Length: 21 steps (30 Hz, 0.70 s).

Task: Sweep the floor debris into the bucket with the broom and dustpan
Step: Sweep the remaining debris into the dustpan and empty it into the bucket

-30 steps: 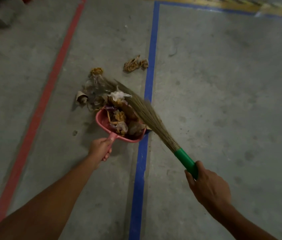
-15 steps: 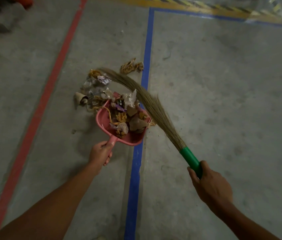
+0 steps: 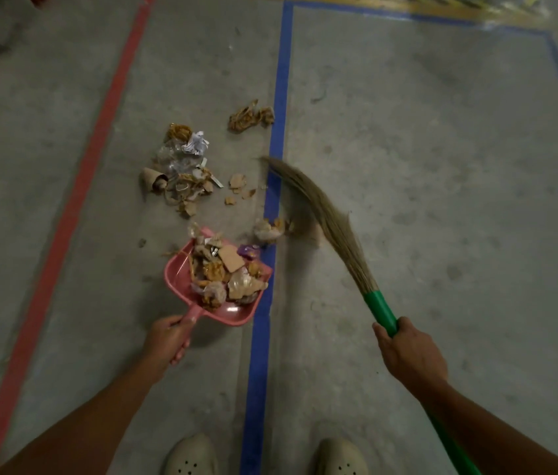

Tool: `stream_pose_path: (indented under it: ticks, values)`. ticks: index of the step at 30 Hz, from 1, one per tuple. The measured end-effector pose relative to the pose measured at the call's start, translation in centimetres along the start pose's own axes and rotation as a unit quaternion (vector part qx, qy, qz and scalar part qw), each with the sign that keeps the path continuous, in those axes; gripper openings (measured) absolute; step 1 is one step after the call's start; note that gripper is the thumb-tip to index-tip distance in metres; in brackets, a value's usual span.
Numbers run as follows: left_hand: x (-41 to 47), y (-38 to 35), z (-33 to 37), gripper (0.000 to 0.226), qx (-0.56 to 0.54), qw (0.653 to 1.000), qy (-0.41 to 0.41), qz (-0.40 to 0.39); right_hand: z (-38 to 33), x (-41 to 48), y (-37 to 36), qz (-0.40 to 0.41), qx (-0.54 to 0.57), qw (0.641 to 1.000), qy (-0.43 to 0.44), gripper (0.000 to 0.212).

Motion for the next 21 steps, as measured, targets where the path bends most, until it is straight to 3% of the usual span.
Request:
stream_pose_path:
  ticks: [9,14,21]
  values:
    - [1.2,-2.5,0.5,0.028,0.057,0.998,0.000,-0.009,-0.9,-1.8,-4.9,-0.100,-0.021,0.995,0.018,0.042]
    - [2.5,-4.7,1.8,0.037,0.053,0.998,0.002,-0.021,-2.7,-2.7,-5.6,-0.093,-0.030,0.994,0.052,0.040]
    - [3.2,-5.5,0.6,0.028,0.008,0.999,0.036,-0.034,-2.7,-4.7,-5.5,-0.094,-0.023,0.990,0.104,0.035]
Point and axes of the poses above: each hand's wrist, its own x-axis towards the middle knuckle, its own y-axis out of the back of the hand, z = x × y, the point moved 5 cm from there along x, towards the middle knuckle, and after that the axes turned 10 degrees about z, right-handed, at the moved point
